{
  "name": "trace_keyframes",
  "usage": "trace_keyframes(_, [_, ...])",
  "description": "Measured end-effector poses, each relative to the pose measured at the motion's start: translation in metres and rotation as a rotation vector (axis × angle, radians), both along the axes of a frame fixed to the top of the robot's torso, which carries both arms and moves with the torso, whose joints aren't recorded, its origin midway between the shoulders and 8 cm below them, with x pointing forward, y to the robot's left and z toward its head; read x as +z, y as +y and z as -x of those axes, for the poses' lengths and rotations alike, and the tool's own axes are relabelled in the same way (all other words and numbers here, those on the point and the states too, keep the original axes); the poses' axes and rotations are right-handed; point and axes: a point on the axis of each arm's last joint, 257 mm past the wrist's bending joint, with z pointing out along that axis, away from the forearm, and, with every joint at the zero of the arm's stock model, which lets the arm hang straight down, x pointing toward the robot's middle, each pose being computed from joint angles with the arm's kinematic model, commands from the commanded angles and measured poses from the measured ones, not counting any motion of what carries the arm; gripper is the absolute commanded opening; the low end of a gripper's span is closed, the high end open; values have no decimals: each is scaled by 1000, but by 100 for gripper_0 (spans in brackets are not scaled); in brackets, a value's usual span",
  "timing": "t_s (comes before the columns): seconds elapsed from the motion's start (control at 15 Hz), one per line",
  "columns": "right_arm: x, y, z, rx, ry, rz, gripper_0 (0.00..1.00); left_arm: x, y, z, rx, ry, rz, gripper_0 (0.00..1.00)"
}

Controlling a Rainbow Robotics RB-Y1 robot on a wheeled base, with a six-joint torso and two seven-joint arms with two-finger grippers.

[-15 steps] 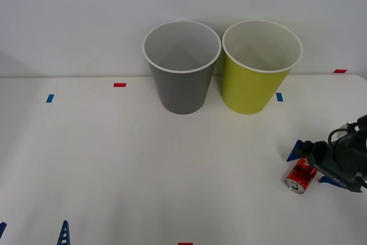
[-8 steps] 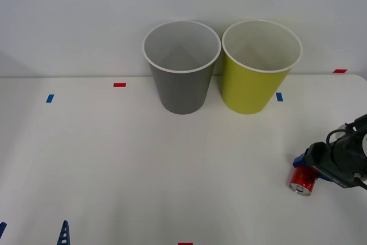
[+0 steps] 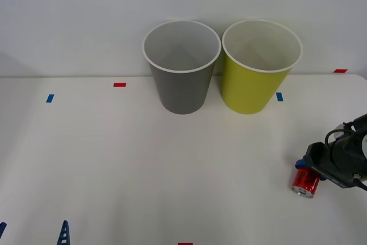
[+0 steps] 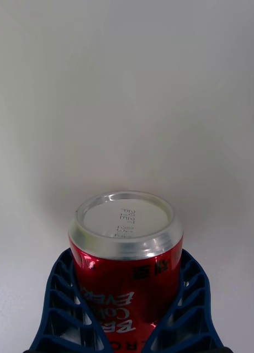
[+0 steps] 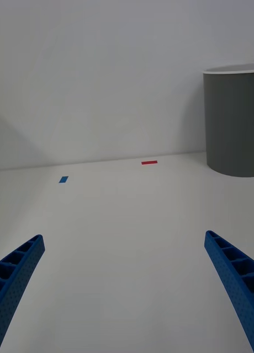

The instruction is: Put cans in the gray bin and PET bottles in the light green bin.

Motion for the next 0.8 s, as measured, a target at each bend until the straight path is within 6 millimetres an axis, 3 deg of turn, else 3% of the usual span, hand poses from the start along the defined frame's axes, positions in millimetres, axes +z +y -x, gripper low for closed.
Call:
trace_keyframes(0.27, [9, 4, 5, 33, -36, 13, 0, 0, 0, 0, 0, 0, 0, 100])
trace_keyframes(0.8, [65, 3, 15, 330, -259, 136, 0, 0, 0, 0, 0, 0, 0, 100])
